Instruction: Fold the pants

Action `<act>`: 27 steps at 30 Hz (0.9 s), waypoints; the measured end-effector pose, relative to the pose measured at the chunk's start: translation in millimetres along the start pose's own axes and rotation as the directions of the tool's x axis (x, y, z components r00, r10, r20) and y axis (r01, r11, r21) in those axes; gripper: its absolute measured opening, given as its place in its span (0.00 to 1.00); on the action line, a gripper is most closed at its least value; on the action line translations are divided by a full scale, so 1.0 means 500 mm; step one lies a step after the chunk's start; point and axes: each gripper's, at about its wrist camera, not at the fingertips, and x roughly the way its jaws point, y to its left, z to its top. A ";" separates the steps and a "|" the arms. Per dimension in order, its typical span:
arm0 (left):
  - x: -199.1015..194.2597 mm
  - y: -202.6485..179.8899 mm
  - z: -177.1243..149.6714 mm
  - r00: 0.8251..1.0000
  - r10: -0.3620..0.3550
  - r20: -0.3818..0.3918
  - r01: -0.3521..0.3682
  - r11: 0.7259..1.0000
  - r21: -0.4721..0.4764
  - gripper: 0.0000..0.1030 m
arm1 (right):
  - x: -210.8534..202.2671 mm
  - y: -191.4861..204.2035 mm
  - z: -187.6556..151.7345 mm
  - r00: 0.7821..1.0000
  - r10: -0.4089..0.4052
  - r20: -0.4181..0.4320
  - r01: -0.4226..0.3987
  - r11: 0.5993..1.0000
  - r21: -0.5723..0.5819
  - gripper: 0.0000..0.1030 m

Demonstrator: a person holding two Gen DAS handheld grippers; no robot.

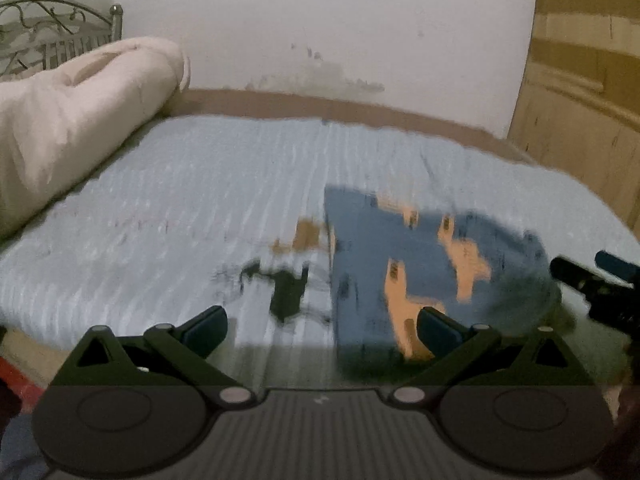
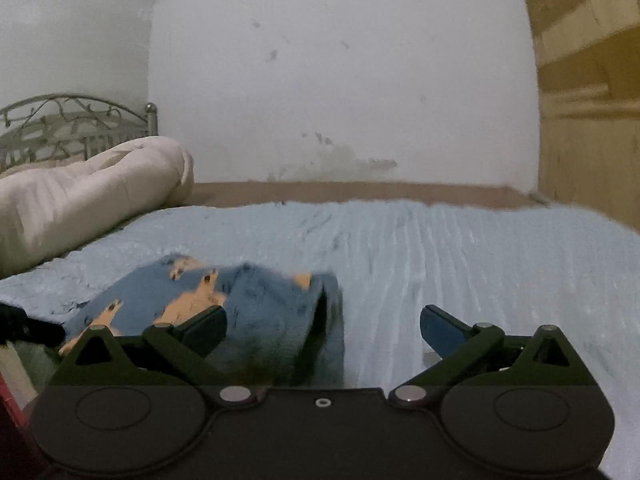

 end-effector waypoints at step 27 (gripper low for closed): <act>0.232 0.008 0.120 0.998 0.037 -0.041 -0.037 0.999 0.005 0.99 | 0.201 -0.084 0.011 0.991 0.030 -0.133 -0.009 0.987 0.159 0.99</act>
